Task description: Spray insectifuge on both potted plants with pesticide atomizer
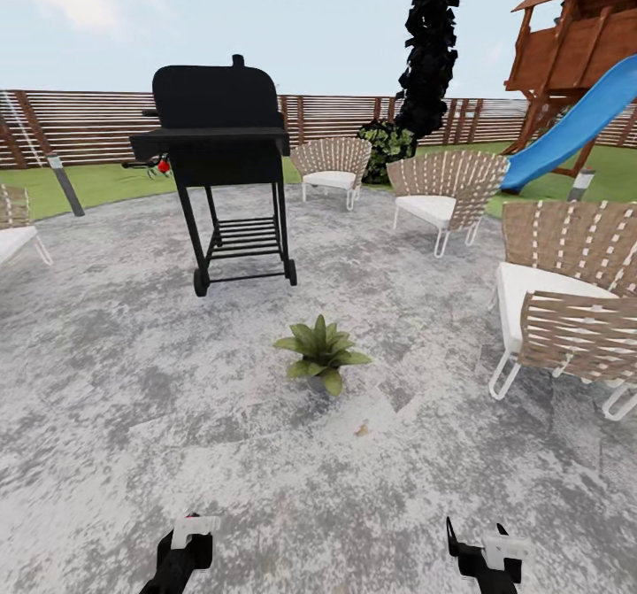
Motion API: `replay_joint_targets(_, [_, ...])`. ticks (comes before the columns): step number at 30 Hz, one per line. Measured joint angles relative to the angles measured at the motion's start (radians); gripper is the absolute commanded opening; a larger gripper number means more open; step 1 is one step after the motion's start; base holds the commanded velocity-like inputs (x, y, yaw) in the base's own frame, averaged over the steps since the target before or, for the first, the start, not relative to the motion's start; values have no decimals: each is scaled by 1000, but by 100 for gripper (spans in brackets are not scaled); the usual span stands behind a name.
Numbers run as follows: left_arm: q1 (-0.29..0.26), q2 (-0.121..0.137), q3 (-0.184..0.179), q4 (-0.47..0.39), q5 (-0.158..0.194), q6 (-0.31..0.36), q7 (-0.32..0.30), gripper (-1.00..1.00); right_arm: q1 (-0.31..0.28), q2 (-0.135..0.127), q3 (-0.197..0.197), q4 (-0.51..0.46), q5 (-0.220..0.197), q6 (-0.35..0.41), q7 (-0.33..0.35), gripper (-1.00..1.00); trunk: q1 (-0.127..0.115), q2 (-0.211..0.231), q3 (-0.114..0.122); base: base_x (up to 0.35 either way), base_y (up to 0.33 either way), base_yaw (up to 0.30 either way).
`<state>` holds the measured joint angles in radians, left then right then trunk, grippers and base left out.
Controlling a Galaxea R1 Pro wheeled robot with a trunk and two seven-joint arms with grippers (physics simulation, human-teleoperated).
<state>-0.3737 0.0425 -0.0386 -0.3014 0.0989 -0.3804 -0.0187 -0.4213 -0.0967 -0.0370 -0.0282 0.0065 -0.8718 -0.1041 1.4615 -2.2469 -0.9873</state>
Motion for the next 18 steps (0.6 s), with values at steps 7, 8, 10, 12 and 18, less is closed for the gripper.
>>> replay_joint_targets(7, [0,0,0,0,0,0,0,-100,0,0,0,0,-1,0,-1,100,0,0,0,15,-9,2])
replay_joint_targets(8, [0,1,1,-1,0,0,0,-100,0,0,0,1,0,0,0,100,0,0,0,0,0,0])
replay_joint_targets(10, [0,2,1,-1,-1,-1,0,-100,0,-1,0,1,0,0,0,100,0,0,0,0,0,0])
replay_joint_targets(12, [0,6,2,-7,-1,-1,-1,-100,0,-2,0,0,0,0,0,100,0,0,0,0,0,0])
replay_joint_targets(18, [-2,11,-7,-51,-7,-1,-12,-100,0,0,0,0,-1,2,-1,100,0,0,0,0,0,0])
